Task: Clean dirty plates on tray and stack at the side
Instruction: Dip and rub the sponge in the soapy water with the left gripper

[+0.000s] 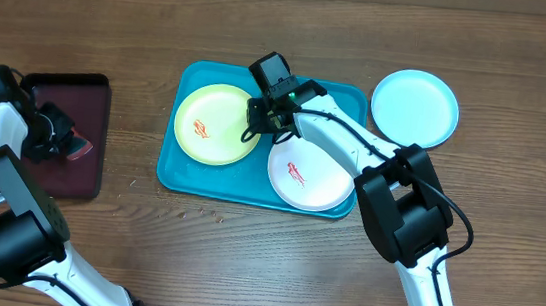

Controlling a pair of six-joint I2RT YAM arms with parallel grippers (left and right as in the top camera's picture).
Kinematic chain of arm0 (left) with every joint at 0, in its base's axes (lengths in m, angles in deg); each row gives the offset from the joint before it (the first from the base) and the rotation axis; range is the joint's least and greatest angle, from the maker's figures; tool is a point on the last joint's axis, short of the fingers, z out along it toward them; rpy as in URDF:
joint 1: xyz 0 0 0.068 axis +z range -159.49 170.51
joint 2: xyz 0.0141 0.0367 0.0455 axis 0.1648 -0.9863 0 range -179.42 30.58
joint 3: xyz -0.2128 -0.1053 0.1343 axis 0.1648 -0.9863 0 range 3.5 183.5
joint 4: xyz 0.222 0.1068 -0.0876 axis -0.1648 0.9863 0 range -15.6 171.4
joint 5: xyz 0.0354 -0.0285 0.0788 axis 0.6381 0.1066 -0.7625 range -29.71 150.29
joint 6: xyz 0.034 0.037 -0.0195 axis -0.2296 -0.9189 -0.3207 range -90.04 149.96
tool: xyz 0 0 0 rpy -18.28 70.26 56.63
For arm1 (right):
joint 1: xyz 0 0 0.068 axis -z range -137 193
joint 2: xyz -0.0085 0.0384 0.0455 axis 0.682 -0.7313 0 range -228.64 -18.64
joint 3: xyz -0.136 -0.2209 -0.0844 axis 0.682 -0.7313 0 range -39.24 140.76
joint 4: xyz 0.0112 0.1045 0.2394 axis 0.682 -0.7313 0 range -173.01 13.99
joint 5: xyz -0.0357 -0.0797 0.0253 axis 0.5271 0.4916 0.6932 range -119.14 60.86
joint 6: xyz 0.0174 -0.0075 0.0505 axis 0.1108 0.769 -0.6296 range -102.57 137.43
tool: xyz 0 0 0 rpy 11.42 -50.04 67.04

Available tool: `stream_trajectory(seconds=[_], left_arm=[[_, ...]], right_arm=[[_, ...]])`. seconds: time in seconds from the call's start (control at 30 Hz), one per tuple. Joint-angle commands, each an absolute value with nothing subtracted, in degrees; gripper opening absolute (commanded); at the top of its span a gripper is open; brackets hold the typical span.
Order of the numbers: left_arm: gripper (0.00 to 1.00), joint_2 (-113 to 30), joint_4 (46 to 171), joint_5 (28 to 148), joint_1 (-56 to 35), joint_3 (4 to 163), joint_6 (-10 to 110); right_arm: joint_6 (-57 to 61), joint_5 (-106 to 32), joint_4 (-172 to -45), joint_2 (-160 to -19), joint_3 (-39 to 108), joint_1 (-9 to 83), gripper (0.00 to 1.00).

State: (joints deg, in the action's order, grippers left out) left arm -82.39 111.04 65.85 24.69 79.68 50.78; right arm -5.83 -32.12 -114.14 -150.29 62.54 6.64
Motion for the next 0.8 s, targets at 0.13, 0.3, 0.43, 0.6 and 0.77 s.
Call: stream_trajectory(seconds=[0.13, 0.3, 0.43, 0.6, 0.77], left_arm=[[0.04, -82.58, 110.19, 64.21, 24.66, 77.37, 50.48], [0.04, -82.30, 113.18, 63.03, 24.73, 79.97, 50.06], [0.04, -81.88, 117.73, 63.45, 24.73, 84.80, 50.13], [0.04, -82.08, 117.38, 63.25, 24.66, 86.00, 50.15], [0.04, -84.86, 113.77, 62.64, 24.66, 81.39, 50.30]], right_arm=[[-5.27, -32.38, -113.85, -150.69, 62.01, 6.71, 0.05], [-5.27, -32.38, -114.05, -150.69, 62.01, 6.69, 0.05], [-5.24, -32.36, -114.03, -150.69, 62.01, 6.71, 0.05], [-5.27, -32.38, -113.81, -150.69, 62.01, 6.71, 0.05], [-5.24, -32.36, -113.81, -150.69, 62.01, 6.73, 0.05]])
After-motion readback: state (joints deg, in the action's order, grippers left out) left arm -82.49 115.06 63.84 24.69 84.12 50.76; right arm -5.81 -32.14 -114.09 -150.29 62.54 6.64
